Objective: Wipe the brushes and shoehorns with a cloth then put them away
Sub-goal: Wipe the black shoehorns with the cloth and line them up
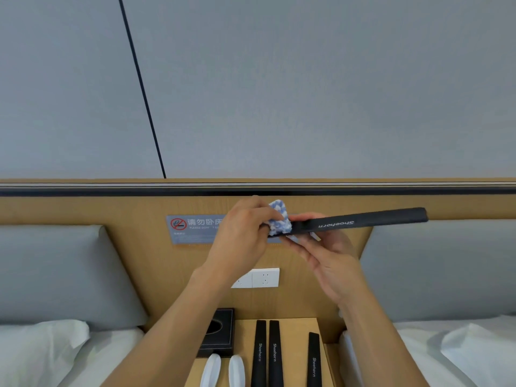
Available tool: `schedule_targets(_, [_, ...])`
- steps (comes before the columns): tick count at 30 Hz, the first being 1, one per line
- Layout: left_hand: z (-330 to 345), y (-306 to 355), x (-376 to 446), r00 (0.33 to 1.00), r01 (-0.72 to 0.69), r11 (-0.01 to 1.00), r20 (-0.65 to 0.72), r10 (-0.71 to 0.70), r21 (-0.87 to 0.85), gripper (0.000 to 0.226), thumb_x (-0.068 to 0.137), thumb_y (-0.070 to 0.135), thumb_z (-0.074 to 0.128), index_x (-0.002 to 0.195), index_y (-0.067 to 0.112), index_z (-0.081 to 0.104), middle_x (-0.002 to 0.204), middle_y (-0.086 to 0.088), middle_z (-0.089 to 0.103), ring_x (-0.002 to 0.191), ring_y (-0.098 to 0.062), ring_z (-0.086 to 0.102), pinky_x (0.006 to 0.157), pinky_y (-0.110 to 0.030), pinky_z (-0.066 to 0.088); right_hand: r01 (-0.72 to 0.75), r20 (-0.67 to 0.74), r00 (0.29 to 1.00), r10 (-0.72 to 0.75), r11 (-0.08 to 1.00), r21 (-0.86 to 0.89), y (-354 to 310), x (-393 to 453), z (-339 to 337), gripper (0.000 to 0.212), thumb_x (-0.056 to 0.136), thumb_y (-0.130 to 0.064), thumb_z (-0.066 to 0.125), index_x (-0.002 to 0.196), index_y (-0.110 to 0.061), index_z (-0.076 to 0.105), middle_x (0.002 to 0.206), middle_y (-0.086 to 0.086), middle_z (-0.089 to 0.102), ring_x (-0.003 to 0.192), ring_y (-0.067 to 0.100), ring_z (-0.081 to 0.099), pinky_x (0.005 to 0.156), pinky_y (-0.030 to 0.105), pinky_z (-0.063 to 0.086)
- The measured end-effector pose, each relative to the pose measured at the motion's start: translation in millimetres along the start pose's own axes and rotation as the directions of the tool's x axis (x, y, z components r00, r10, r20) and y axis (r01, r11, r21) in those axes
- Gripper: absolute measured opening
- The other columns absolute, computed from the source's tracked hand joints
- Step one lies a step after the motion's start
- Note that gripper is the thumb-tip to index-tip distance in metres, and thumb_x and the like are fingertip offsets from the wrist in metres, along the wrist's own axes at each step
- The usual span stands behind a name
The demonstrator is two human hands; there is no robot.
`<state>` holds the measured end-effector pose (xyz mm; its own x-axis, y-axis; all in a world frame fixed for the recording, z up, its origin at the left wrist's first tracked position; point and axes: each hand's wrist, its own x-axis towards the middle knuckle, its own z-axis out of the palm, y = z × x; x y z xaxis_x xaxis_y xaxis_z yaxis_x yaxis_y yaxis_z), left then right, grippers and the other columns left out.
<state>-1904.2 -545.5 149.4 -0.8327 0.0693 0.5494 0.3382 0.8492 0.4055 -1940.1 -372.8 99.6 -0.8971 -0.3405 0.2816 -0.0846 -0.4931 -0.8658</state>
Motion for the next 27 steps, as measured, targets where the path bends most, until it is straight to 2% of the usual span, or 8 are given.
schedule_targets(2, [-1,0,-2,1.0,0.006,1.0,-0.012,-0.006,0.009,0.026,0.09,0.002,0.058,0.106,0.017,0.073,0.108,0.002,0.063,0.095,-0.005,0.046,0.072,-0.013,0.034,-0.019,-0.062,0.998,0.017,0.999,-0.039,2,-2,2,0.026,0.086,-0.003,0.067,0.112,-0.002,0.066,0.119,0.019,0.068,0.118,0.035,0.064,0.093,0.042,0.057])
schedule_targets(5, [1,1,-5,0.999,0.017,1.0,-0.035,-0.017,0.008,0.021,0.092,0.009,0.061,0.107,0.015,0.072,0.11,0.001,0.062,0.097,-0.002,0.045,0.073,-0.005,0.032,-0.042,-0.157,0.987,0.02,0.99,-0.137,7,-6,4,0.038,0.076,-0.016,0.075,0.112,-0.006,0.066,0.113,0.012,0.073,0.111,0.029,0.069,0.089,0.042,0.059])
schedule_targets(7, [1,3,-7,0.995,0.059,0.998,-0.079,-0.06,-0.016,0.02,0.091,0.009,0.062,0.108,0.013,0.073,0.11,0.0,0.063,0.096,-0.003,0.048,0.075,-0.005,0.034,-0.05,-0.22,0.975,0.015,0.987,-0.153,10,-8,5,0.038,0.079,-0.02,0.072,0.114,-0.01,0.065,0.109,0.009,0.075,0.105,0.026,0.072,0.084,0.037,0.061])
schedule_targets(12, [1,9,-18,0.98,0.075,0.995,-0.178,-0.084,-0.059,0.021,0.089,0.008,0.067,0.11,0.011,0.072,0.108,-0.002,0.064,0.095,-0.011,0.058,0.074,-0.007,0.04,-0.053,-0.388,0.921,0.042,0.998,-0.017,13,-11,9,0.023,0.093,-0.015,0.064,0.115,-0.014,0.065,0.106,0.008,0.076,0.102,0.023,0.073,0.073,0.024,0.06])
schedule_targets(17, [16,23,-21,0.989,0.044,0.995,-0.134,-0.056,-0.087,0.026,0.088,0.01,0.069,0.114,0.012,0.073,0.11,-0.002,0.063,0.098,-0.018,0.061,0.076,-0.032,0.051,-0.11,-0.303,0.94,0.159,0.979,0.173,9,-7,29,0.025,0.1,-0.024,0.054,0.108,-0.006,0.068,0.107,0.017,0.075,0.095,0.026,0.075,0.074,0.03,0.062])
schedule_targets(20, [15,26,-15,0.988,-0.005,0.997,-0.154,-0.007,-0.076,0.024,0.086,0.006,0.069,0.109,0.01,0.075,0.107,-0.004,0.064,0.096,-0.019,0.061,0.074,-0.033,0.052,-0.124,-0.274,0.944,0.181,0.969,0.214,8,-7,32,0.032,0.099,-0.029,0.051,0.11,-0.003,0.067,0.11,0.02,0.073,0.098,0.028,0.073,0.081,0.033,0.062])
schedule_targets(22, [11,24,-11,0.987,-0.062,0.996,-0.155,0.052,-0.064,0.021,0.085,0.003,0.069,0.104,0.009,0.077,0.104,-0.007,0.065,0.094,-0.021,0.062,0.071,-0.034,0.052,-0.092,-0.274,0.95,0.15,0.973,0.214,5,-7,31,0.036,0.097,-0.031,0.051,0.112,-0.002,0.066,0.11,0.02,0.074,0.1,0.029,0.073,0.079,0.033,0.062])
schedule_targets(27, [4,5,-19,0.98,-0.134,0.991,-0.155,0.127,-0.031,0.018,0.083,0.0,0.072,0.098,0.008,0.078,0.1,-0.007,0.065,0.091,-0.02,0.063,0.069,-0.03,0.054,-0.018,-0.354,0.931,0.089,0.98,0.2,-6,-5,17,0.031,0.09,-0.033,0.058,0.097,-0.003,0.062,0.096,0.019,0.074,0.099,0.034,0.073,0.078,0.037,0.062])
